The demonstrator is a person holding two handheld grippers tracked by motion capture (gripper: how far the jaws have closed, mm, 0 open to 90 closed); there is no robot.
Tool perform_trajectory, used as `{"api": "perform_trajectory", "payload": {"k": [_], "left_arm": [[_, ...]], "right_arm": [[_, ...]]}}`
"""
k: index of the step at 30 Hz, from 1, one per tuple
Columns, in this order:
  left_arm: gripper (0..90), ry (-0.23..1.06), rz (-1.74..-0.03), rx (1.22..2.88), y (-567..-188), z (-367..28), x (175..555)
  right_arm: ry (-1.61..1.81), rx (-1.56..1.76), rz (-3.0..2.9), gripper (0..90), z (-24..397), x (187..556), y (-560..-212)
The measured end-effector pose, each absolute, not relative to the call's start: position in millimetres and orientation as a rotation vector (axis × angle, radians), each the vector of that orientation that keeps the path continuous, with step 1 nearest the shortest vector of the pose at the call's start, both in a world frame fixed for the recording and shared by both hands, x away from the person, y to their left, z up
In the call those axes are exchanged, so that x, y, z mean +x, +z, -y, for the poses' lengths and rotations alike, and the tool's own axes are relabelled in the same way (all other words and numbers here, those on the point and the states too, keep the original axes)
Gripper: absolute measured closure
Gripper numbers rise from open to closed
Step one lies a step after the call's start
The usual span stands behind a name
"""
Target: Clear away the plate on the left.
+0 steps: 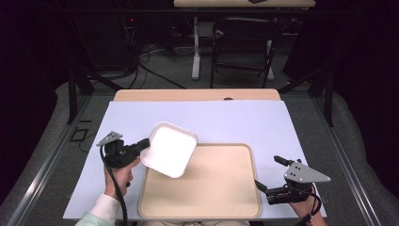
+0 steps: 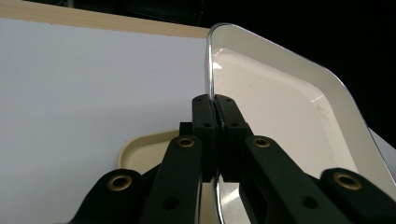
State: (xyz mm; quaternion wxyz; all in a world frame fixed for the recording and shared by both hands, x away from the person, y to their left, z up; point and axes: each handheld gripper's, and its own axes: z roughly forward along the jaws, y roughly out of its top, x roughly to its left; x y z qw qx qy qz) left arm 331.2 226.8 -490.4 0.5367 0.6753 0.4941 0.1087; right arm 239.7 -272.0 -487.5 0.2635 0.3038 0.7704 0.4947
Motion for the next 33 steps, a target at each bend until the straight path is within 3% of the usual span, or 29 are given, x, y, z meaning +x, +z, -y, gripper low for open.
{"api": "perform_trajectory", "payload": {"k": [33], "left_arm": [[88.0, 0.229, -1.081, 1.646, -495, -169, 321]], "right_arm": [[1.425, 1.002, -2.344, 0.8, 158, 279, -493]]}}
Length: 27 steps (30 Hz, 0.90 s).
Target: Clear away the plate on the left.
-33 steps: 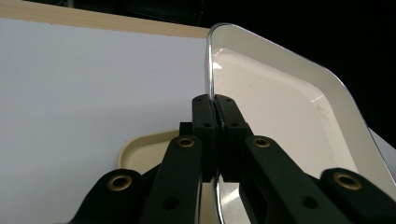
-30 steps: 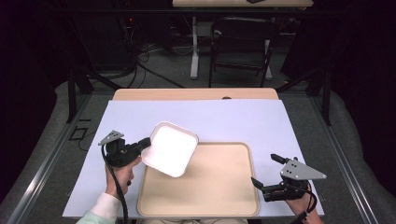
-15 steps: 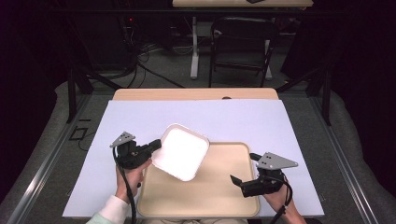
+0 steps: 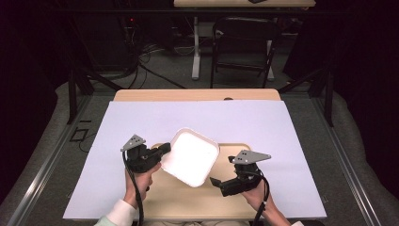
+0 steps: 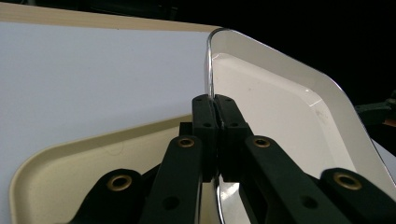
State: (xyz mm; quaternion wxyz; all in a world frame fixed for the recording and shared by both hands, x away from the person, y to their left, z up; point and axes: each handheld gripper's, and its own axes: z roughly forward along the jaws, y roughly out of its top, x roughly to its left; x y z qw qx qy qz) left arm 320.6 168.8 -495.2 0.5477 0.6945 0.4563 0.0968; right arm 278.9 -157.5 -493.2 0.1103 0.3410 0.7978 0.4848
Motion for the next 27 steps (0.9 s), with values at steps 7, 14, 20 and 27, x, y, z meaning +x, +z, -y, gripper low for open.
{"api": "perform_trajectory", "payload": {"k": [7, 14, 20, 27], "left_arm": [[88.0, 0.253, -1.083, 1.664, -497, -163, 318], [88.0, 0.305, -1.080, 1.673, -496, -159, 315], [87.7, 0.280, -1.062, 1.690, -498, -156, 314], [87.0, 0.247, -1.040, 1.714, -499, -156, 311]], "right_arm": [[1.426, 1.095, -2.318, 15.5, 149, 287, -496], [1.408, 1.181, -2.313, 30.4, 145, 293, -500], [1.419, 1.218, -2.310, 44.6, 147, 295, -501], [1.419, 1.212, -2.292, 56.7, 152, 296, -498]]}}
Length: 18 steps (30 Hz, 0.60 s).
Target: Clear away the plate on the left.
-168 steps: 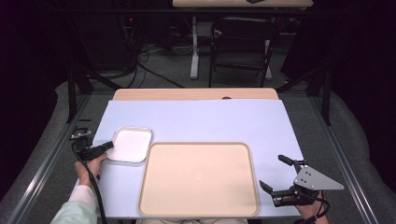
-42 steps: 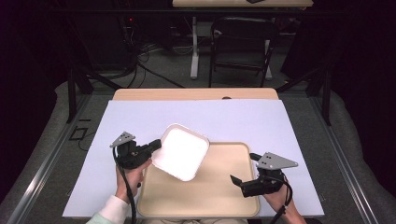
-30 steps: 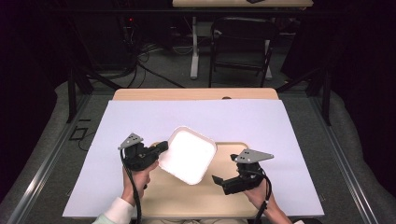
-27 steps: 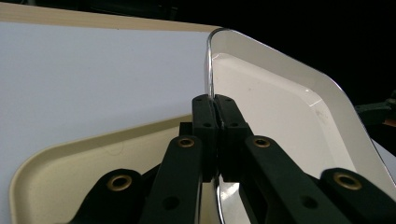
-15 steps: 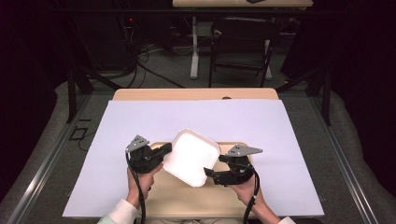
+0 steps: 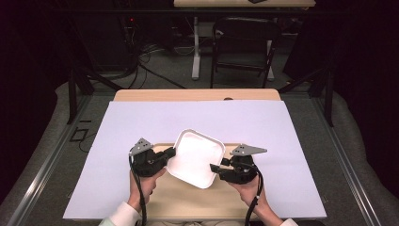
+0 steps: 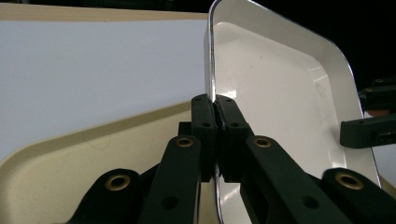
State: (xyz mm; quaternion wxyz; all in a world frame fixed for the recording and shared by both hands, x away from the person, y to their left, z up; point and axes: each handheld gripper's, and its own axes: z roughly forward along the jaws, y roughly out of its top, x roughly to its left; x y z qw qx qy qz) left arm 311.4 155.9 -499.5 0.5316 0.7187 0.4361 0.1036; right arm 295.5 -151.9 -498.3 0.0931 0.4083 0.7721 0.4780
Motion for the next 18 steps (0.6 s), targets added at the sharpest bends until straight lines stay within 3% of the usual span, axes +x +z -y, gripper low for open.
{"api": "perform_trajectory", "payload": {"k": [18], "left_arm": [[84.5, 0.166, -1.006, 1.764, -500, -158, 298]], "right_arm": [[1.434, 1.173, -2.300, 69.3, 161, 293, -490]]}}
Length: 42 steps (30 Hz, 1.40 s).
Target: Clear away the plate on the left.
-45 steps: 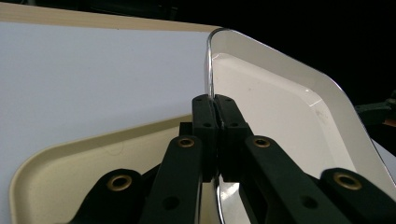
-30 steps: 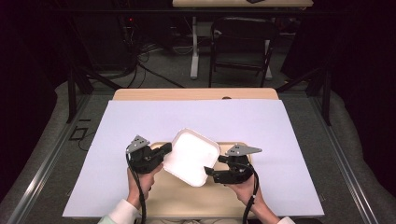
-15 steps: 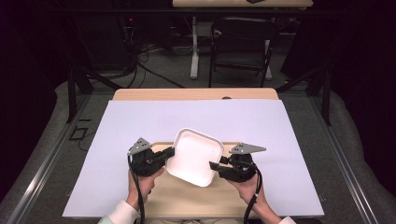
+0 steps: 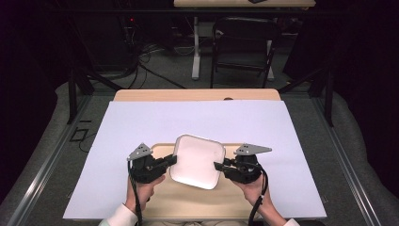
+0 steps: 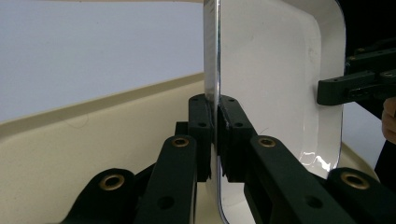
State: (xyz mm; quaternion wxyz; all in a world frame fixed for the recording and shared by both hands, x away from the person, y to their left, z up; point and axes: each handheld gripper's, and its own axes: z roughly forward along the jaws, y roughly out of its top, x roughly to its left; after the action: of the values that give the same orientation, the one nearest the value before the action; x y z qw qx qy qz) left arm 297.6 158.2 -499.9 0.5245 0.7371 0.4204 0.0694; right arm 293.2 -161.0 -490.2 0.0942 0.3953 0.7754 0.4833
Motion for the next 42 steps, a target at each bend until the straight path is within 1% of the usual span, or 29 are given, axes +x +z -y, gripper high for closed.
{"api": "perform_trajectory", "payload": {"k": [25, 42], "left_arm": [[83.2, 0.067, -1.049, 1.781, -508, -157, 277], [82.7, 0.016, -1.102, 1.826, -518, -157, 270]], "right_arm": [[1.438, 1.166, -2.351, 74.4, 167, 287, -488], [1.384, 1.205, -2.430, 76.2, 165, 290, -496]]}}
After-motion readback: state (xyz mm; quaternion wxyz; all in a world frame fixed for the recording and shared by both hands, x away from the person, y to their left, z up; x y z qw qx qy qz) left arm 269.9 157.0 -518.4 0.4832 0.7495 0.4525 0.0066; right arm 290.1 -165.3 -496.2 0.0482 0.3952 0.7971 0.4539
